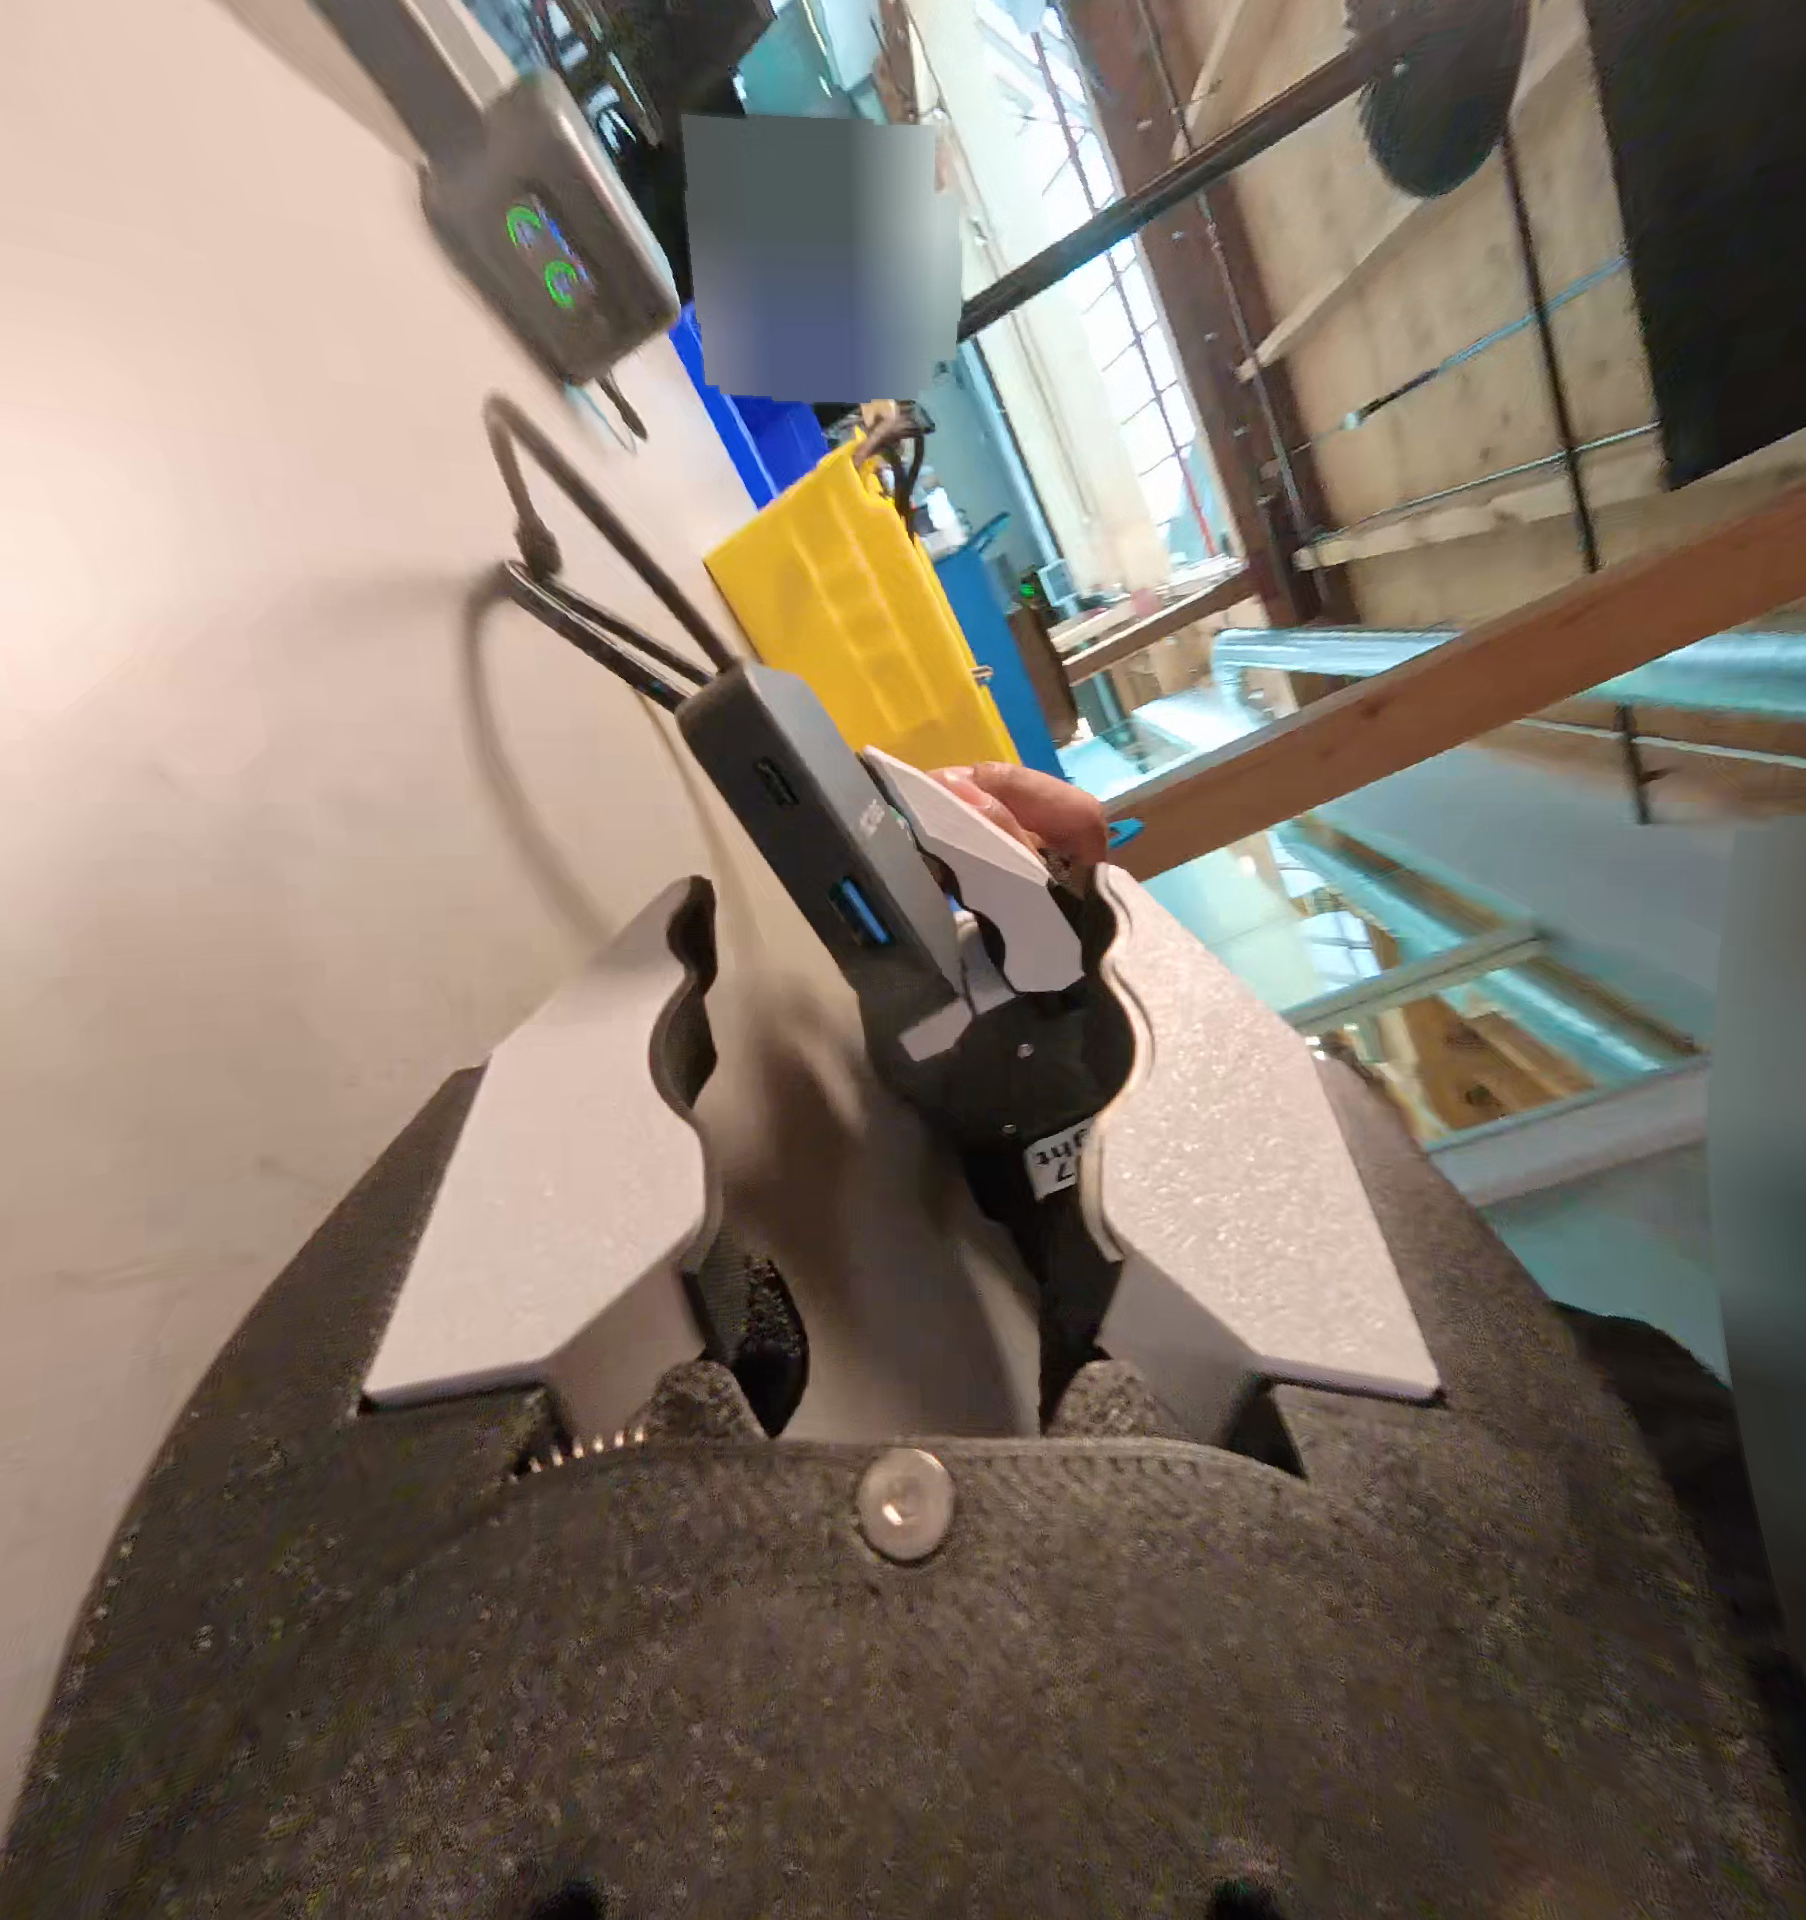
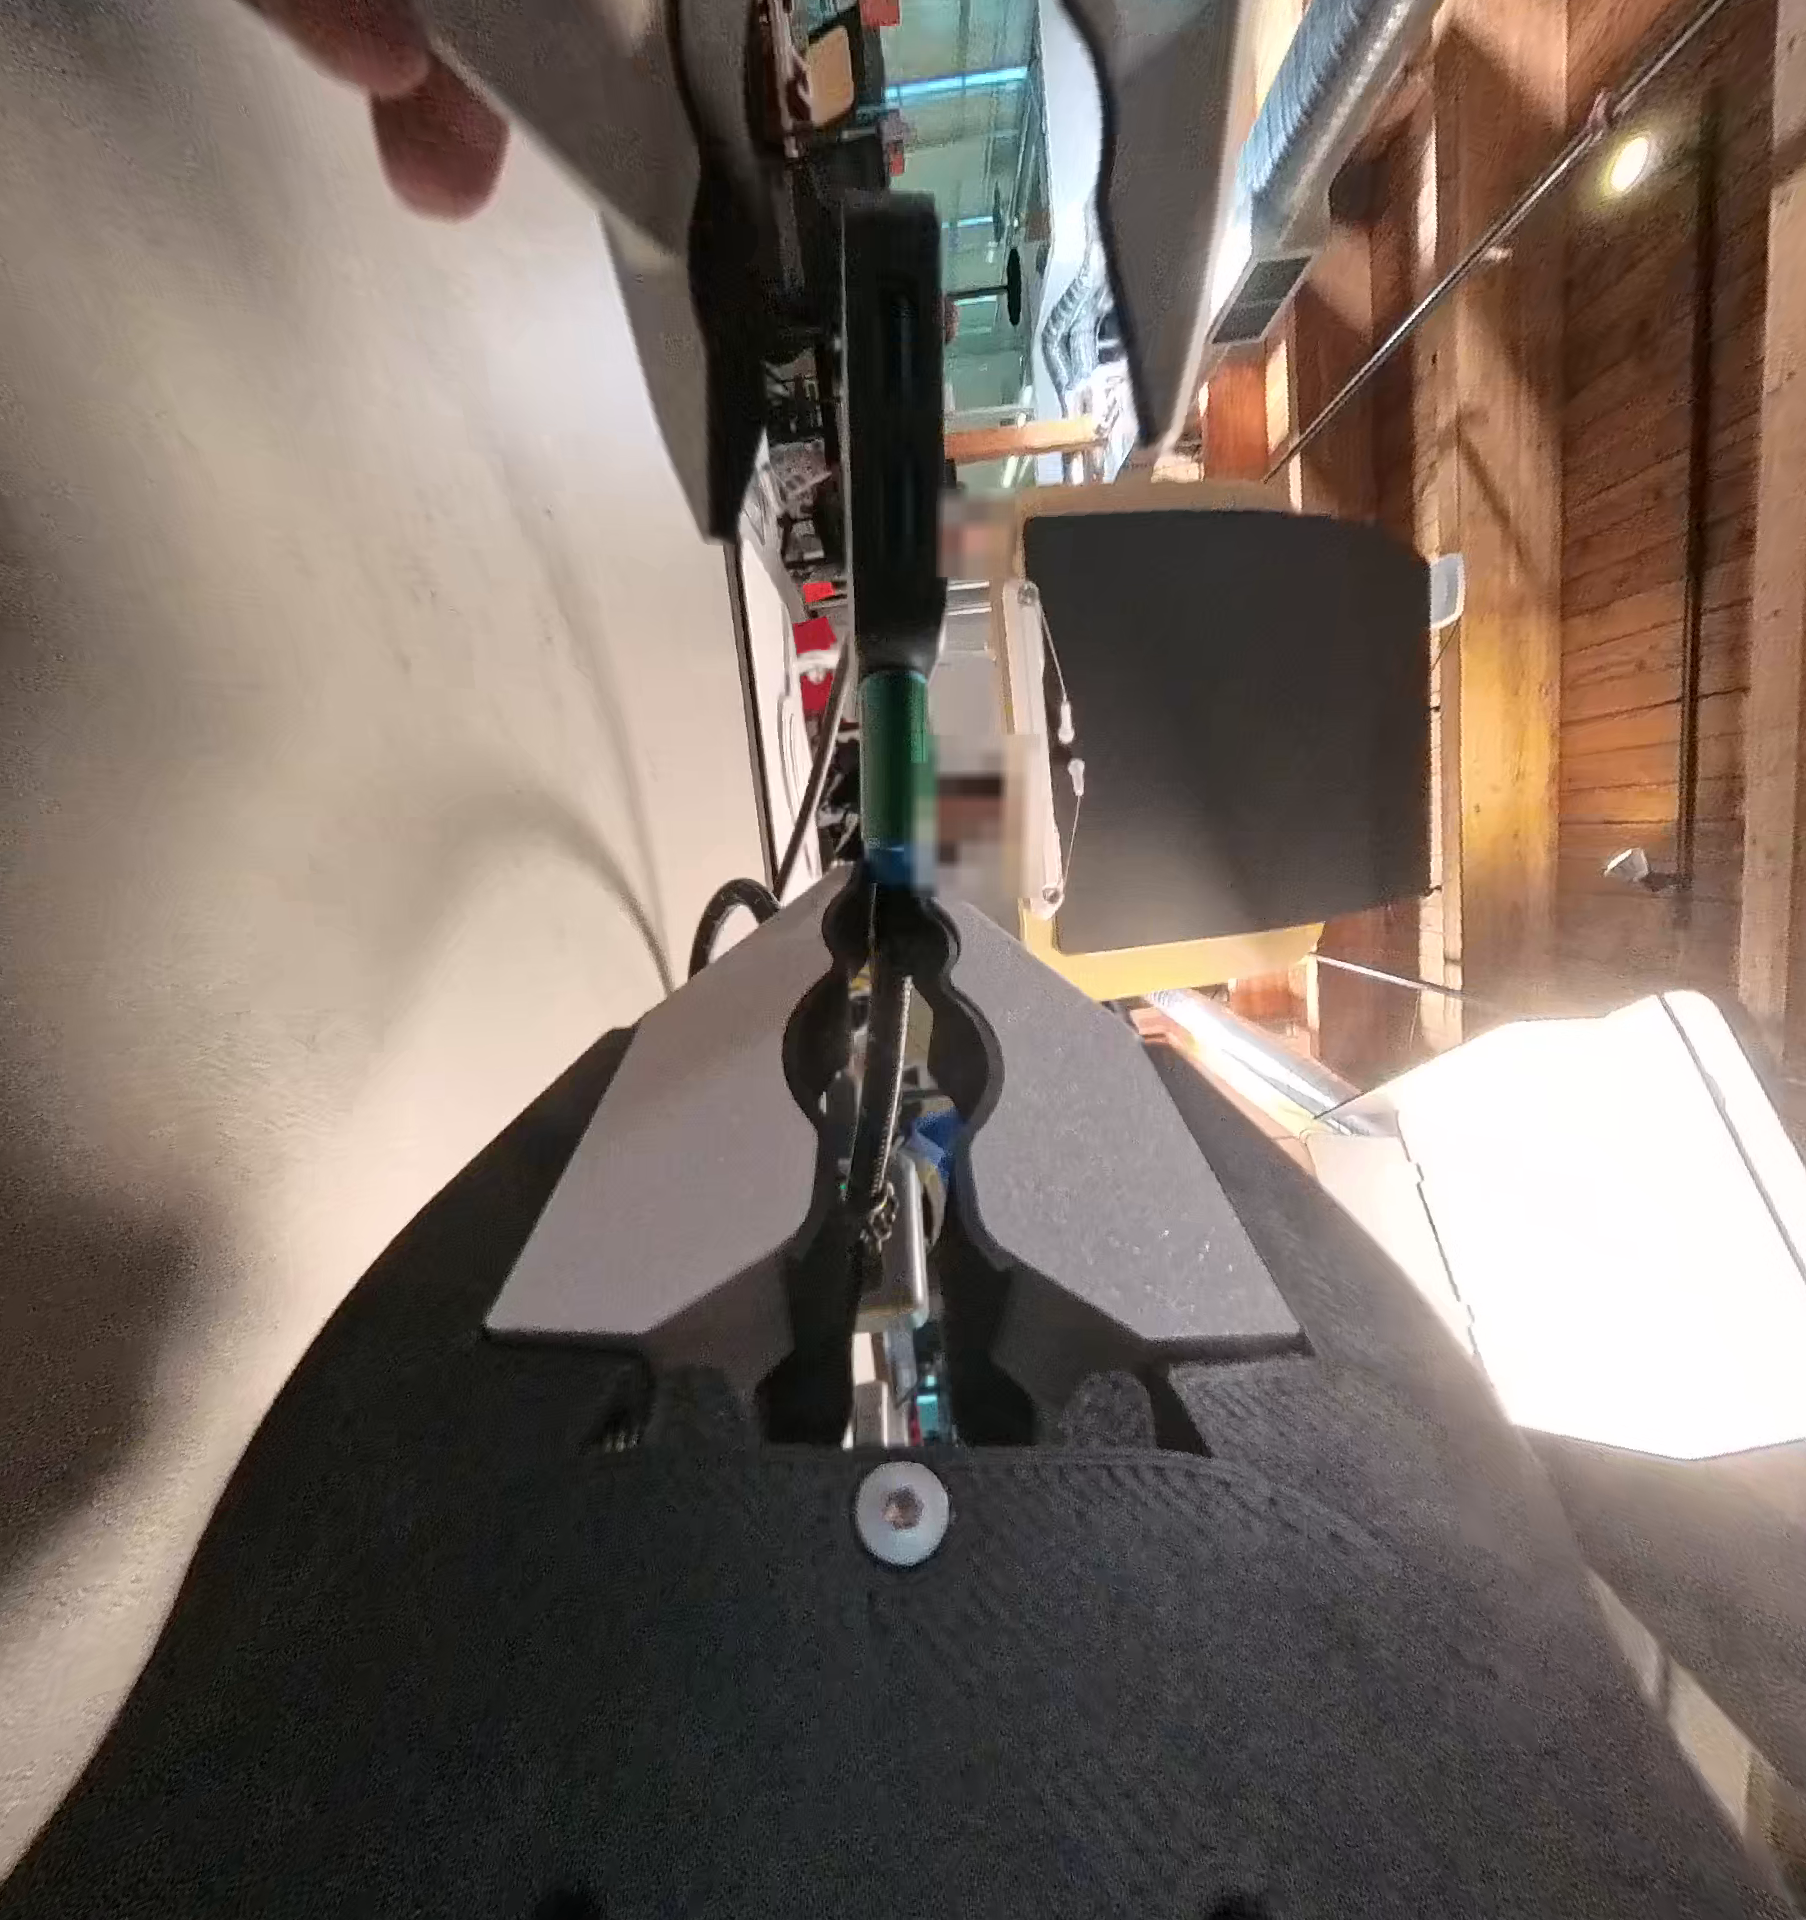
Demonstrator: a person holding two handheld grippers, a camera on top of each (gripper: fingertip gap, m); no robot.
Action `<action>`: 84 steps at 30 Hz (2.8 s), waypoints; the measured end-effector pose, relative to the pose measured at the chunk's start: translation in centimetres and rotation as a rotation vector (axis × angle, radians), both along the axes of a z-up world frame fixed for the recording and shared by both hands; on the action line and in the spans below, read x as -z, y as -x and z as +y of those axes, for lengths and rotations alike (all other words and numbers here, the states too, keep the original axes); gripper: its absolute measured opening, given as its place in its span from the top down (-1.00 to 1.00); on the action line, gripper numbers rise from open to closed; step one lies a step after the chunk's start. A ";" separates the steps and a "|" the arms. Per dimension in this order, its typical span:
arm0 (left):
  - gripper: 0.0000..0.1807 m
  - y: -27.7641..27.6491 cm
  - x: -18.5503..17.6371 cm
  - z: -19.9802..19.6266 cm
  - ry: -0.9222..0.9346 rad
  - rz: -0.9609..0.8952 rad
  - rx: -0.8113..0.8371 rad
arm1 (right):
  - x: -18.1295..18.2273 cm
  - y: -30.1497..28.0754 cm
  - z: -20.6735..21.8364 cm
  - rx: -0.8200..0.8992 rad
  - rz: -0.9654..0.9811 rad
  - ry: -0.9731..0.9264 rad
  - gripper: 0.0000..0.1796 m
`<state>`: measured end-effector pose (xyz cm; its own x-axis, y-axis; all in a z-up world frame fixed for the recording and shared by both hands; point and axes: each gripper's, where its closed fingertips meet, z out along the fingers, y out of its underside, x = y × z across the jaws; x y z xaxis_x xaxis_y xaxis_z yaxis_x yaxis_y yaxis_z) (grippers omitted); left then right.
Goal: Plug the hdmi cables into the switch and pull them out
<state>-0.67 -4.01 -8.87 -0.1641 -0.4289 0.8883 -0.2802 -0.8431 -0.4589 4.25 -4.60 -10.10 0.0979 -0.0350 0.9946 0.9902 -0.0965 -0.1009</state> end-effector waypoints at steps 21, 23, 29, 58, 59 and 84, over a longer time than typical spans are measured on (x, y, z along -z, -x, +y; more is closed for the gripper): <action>0.85 0.5 0.6 -1.3 -0.676 -0.053 0.034 | 2.0 3.3 -0.3 -0.172 0.231 0.197 0.91; 0.85 0.5 0.6 -1.5 -0.696 -0.052 0.044 | 2.0 3.2 -0.4 -0.180 0.243 0.204 0.91; 0.85 0.8 0.6 -1.7 -0.684 -0.067 0.071 | 2.0 3.8 -1.0 -0.184 0.329 0.264 0.91; 0.85 1.0 0.0 -1.8 -0.501 -0.113 0.116 | 1.3 4.1 -1.9 -0.255 0.337 0.311 0.91; 0.85 1.0 0.1 -1.8 -0.482 -0.109 0.125 | 1.2 4.0 -1.9 -0.260 0.329 0.309 0.92; 0.85 2.2 0.4 4.0 -0.409 -0.060 -0.021 | 4.7 2.0 -4.4 -0.221 0.806 0.792 0.27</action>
<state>-2.85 0.03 -9.23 -0.1981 -0.7485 0.6328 -0.2272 -0.5930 -0.7725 2.21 -9.00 -14.79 0.6414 0.6689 0.3757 0.6691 -0.2481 -0.7006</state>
